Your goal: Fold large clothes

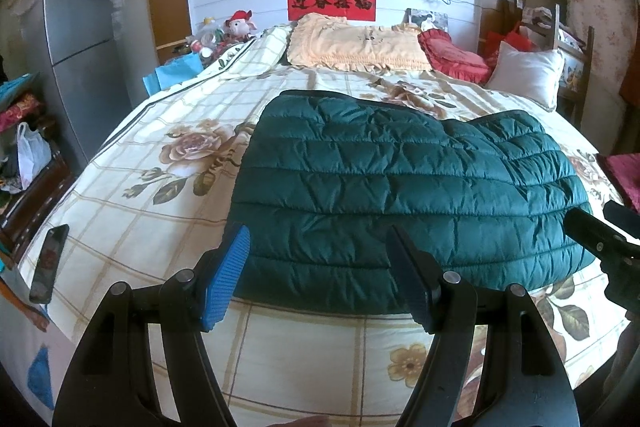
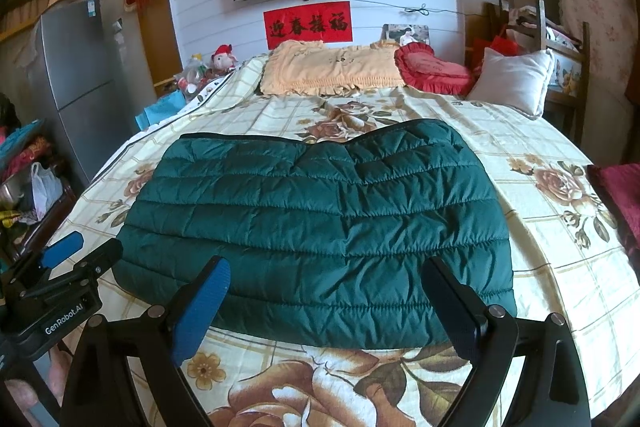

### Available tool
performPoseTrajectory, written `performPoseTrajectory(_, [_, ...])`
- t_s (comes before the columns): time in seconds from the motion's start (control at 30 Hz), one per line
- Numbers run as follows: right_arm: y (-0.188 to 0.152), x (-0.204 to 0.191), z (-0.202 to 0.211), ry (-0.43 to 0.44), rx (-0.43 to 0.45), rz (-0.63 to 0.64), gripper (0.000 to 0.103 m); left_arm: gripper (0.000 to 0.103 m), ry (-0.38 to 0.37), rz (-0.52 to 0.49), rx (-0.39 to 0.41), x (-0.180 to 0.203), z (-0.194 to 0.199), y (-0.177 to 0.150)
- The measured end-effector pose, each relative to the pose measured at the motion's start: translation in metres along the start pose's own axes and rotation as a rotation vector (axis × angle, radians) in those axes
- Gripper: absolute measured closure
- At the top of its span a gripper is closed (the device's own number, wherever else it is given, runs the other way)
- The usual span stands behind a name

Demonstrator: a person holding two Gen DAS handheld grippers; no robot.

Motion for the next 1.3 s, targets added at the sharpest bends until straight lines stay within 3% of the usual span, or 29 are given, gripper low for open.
performPoseTrajectory(1.3, [-0.001, 0.008, -0.011, -0.003, -0.036, -0.015, 0.008, 0.032, -0.024, -0.007, -0.014, 0.007, -0.008, -0.004])
Point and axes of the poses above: each gripper's, at about its wrist camera, not at the fingertips, and z roughly against the way its jaws point, x to its right, y to its top, the point moved 1 cm from there along -z, roughly the way its jaws point, and after that the axes turned 7 degrees about -z, right-handed, at the moved point
